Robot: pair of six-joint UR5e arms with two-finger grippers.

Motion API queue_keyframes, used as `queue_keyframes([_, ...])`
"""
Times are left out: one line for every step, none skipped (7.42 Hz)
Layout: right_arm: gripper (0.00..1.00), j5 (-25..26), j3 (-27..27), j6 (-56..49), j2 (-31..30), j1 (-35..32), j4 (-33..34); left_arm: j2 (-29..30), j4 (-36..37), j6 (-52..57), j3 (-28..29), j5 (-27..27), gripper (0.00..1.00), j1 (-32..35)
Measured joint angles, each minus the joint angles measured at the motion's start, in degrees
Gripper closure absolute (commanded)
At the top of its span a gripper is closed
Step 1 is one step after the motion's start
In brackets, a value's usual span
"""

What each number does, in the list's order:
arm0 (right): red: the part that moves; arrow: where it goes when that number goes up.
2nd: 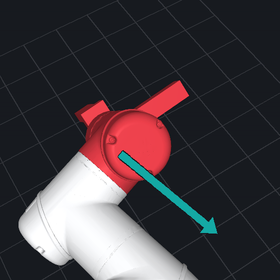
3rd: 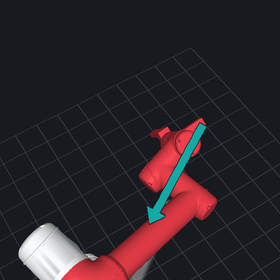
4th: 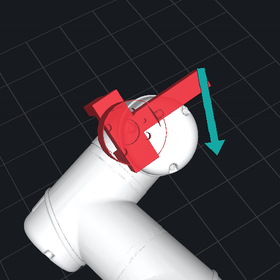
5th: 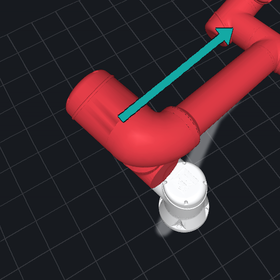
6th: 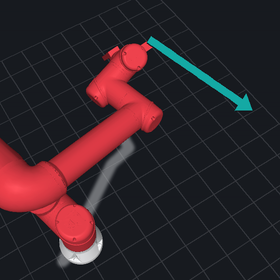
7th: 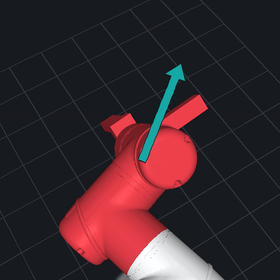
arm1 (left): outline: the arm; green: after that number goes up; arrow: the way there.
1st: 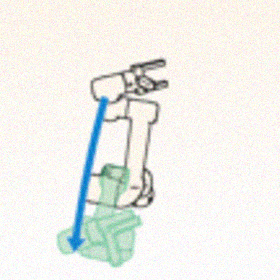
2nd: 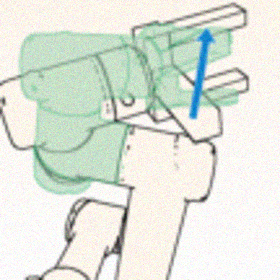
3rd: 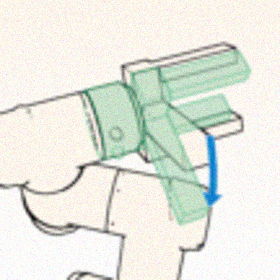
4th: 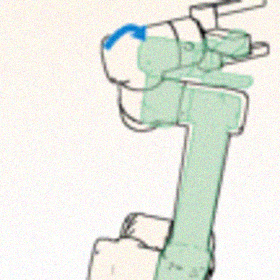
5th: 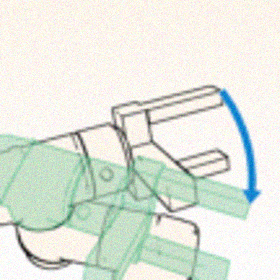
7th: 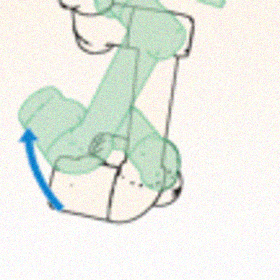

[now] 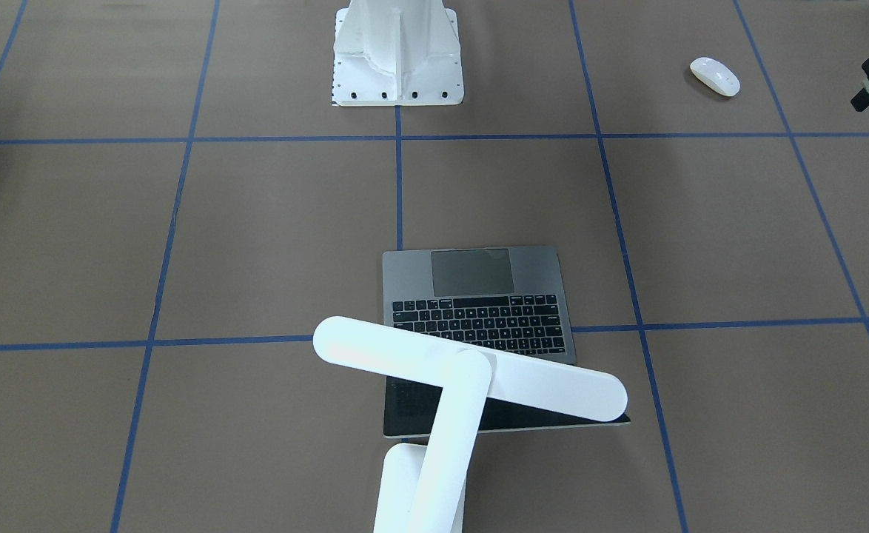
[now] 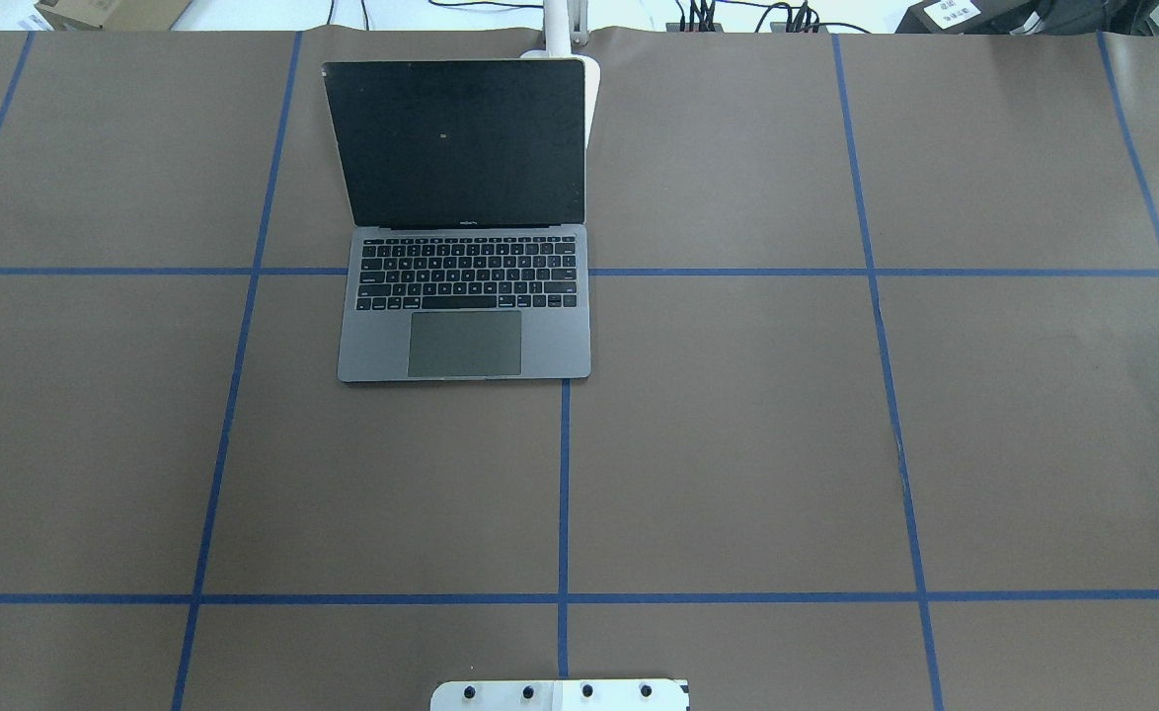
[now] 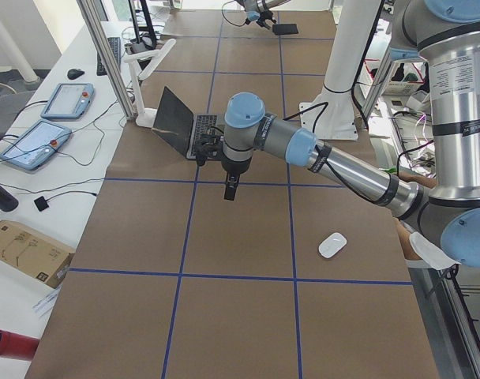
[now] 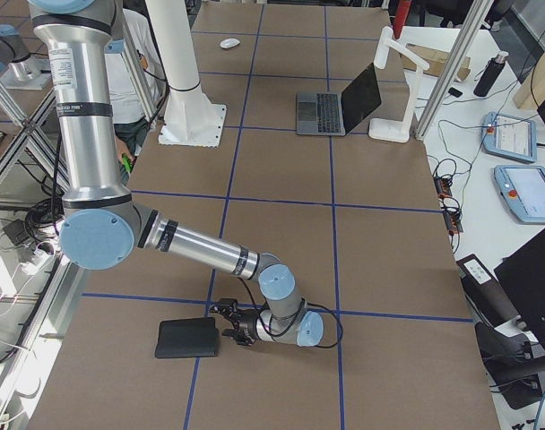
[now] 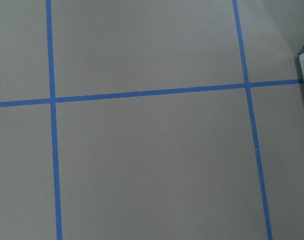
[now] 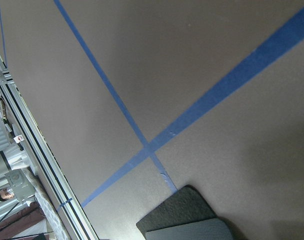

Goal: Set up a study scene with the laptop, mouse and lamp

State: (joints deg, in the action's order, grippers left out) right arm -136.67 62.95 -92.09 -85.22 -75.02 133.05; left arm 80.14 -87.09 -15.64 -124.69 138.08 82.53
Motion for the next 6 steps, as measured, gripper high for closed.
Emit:
queue_keyframes([0.11, 0.05, 0.0, -0.03, 0.12, 0.02, -0.14, -0.01, 0.01, 0.0, -0.02, 0.0, 0.0, 0.0])
queue_keyframes([0.11, 0.11, 0.02, -0.13, 0.21, 0.03, -0.21, -0.01, 0.02, 0.0, -0.05, 0.0, 0.0, 0.0])
queue_keyframes([0.11, 0.24, 0.07, -0.29, 0.22, -0.08, -0.32, -0.01, 0.03, 0.0, -0.09, 0.02, 0.0, 0.0])
queue_keyframes([0.11, 0.54, 0.09, -0.36, 0.19, -0.41, -1.28, -0.02, 0.03, 0.0, -0.1, 0.06, 0.0, 0.0])
queue_keyframes([0.11, 1.07, 0.09, -0.35, 0.06, -0.88, -2.98, -0.02, 0.01, -0.02, -0.17, 0.08, 0.0, 0.0])
queue_keyframes([0.1, 1.52, 0.08, -0.32, -0.14, -1.17, -4.05, -0.04, 0.0, -0.22, -0.25, 0.08, 0.0, 0.0])
